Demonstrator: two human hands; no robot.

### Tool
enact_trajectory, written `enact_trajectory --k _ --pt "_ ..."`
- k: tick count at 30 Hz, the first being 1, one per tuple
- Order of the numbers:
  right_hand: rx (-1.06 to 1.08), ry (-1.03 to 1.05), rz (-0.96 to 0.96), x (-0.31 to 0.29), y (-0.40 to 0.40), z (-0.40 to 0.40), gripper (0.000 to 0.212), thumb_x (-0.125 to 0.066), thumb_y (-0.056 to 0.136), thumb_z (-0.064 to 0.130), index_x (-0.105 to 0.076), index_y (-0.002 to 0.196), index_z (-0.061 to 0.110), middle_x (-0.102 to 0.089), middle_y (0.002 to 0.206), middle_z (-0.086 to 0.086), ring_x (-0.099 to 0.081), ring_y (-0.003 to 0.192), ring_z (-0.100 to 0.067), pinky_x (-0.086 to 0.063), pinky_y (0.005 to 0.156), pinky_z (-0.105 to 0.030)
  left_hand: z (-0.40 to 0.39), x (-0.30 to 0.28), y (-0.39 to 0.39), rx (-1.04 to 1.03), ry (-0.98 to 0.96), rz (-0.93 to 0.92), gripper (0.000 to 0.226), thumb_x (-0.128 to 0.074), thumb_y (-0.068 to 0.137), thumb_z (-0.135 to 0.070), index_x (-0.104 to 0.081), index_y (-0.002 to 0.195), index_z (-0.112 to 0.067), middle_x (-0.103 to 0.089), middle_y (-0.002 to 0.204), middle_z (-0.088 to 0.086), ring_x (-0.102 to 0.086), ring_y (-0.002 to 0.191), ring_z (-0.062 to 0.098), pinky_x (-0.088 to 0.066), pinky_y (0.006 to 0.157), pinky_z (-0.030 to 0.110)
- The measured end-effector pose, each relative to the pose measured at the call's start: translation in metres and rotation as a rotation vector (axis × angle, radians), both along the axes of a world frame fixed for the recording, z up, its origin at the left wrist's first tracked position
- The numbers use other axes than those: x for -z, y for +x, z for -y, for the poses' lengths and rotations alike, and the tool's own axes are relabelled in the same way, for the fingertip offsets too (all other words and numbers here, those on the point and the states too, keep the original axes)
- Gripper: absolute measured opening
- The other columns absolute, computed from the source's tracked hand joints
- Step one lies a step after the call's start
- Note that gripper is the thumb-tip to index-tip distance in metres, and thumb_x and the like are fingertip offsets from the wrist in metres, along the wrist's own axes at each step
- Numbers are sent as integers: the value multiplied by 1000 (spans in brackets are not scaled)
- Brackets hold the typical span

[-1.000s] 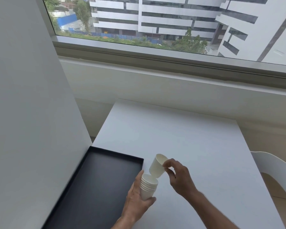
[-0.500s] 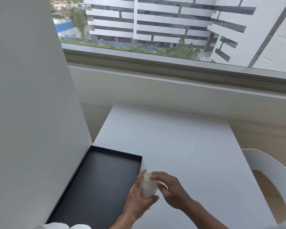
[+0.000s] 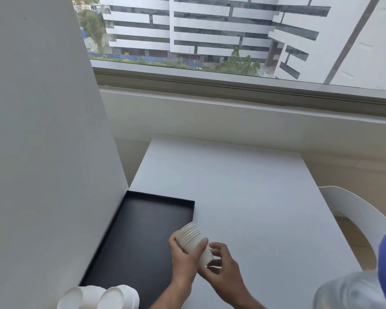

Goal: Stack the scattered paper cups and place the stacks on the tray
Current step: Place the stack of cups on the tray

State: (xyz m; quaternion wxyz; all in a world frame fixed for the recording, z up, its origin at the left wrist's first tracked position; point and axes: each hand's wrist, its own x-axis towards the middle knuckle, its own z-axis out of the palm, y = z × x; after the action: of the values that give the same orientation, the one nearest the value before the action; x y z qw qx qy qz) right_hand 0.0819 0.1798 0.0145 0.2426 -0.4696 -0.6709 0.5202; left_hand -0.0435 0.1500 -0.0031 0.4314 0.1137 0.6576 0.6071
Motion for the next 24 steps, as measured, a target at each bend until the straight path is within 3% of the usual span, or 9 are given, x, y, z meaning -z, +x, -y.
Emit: enact_trajectory --k 3,5,8,10,13,16,20,24 --pt "53 46 -3 -1 0 4 48 -82 69 14 -54 106 25 -65 106 -1 -70 85 -12 -60 69 -25 11 1 1 -29 -27 118 55 -81 82 -44 -46 122 -32 -66 112 3 -72 98 24 -65 71 44" --pt "84 65 -12 -4 0 5 47 -80 69 10 -54 105 28 -66 103 0 -70 87 -8 -59 69 -23 22 3 2 -34 -82 63 36 -66 92 -51 -54 113 -24 -66 110 5 -71 95 23 -64 72 40" --pt "67 98 -25 -10 0 5 47 -81 71 13 -54 106 31 -66 103 5 -67 90 -5 -57 71 -19 37 8 4 -53 -153 -73 46 -50 99 -56 -62 84 -14 -60 93 11 -59 73 21 -52 65 35" --pt "15 144 -24 -15 -1 5 48 -81 71 16 -56 109 33 -66 105 10 -65 95 -3 -56 75 -18 47 10 8 -110 -172 -104 49 -49 99 -55 -63 71 -17 -57 81 4 -53 69 19 -45 68 33" --pt "-73 213 -34 -19 -6 7 51 -80 72 19 -60 117 35 -63 113 16 -60 105 -1 -56 81 -20 57 11 15 -278 -114 21 34 -58 101 -41 -76 87 -17 -69 72 -7 -64 70 12 -53 75 30" --pt "-182 265 -16 -19 -10 13 54 -78 74 22 -61 124 33 -58 115 13 -57 107 -2 -56 85 -25 69 10 27 -414 -36 203 22 -60 103 -26 -75 100 -10 -73 80 0 -67 73 11 -55 78 29" --pt "-331 347 52 -17 -22 26 57 -75 77 28 -58 131 30 -52 114 7 -55 104 -4 -53 89 -29 93 12 32 -535 -33 231 13 -58 103 -22 -70 101 -18 -73 91 7 -67 83 19 -53 77 31" --pt "-462 423 154 -13 -34 42 59 -73 76 34 -54 131 26 -55 123 7 -58 100 -8 -50 91 -26 117 20 28 -592 -119 254 15 -59 102 -19 -72 97 -14 -73 88 8 -66 81 18 -54 74 30"
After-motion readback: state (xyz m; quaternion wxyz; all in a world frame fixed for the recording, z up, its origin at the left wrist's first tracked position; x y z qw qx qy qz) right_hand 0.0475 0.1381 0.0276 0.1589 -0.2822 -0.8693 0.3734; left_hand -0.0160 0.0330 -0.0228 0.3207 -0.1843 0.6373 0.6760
